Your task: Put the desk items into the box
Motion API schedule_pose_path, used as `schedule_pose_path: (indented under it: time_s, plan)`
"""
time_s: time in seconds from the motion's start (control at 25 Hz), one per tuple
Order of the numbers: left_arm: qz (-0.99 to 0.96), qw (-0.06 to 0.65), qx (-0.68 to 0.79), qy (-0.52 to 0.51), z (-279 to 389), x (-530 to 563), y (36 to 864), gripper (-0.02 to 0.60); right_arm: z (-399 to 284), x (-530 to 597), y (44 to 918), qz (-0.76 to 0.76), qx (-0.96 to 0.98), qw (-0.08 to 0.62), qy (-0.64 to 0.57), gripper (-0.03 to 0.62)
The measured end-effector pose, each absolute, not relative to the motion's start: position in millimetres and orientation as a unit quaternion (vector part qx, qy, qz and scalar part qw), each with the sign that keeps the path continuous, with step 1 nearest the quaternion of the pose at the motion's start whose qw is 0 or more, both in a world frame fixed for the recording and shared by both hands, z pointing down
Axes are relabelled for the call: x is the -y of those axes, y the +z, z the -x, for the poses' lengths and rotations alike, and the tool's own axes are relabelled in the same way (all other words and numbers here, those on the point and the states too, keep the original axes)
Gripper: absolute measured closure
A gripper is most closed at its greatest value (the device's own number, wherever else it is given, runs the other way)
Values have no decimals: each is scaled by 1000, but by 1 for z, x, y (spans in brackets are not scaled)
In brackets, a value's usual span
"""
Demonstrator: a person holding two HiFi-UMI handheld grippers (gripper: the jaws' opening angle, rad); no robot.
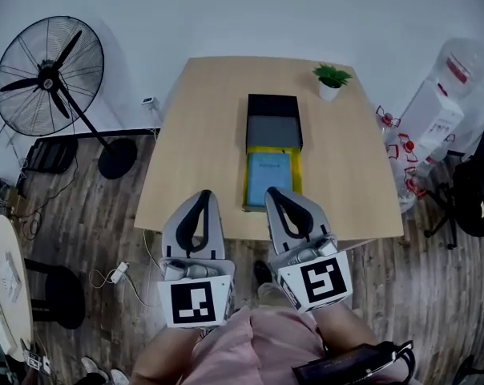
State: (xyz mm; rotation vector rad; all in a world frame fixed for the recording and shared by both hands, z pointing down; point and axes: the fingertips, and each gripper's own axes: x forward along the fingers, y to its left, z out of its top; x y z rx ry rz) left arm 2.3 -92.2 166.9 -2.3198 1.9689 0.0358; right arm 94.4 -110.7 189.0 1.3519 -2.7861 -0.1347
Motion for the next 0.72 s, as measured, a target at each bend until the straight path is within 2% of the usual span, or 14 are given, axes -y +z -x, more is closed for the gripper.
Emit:
schedule_pose_path:
  time_s: [0.32, 0.72]
  plan:
    - [762, 80, -641, 29, -6, 62, 140, 571, -94, 78, 166, -438, 896, 9, -77, 592]
    - [762, 84, -642, 29, -4, 53, 137, 571, -89, 69, 157, -436, 895, 5, -90, 594]
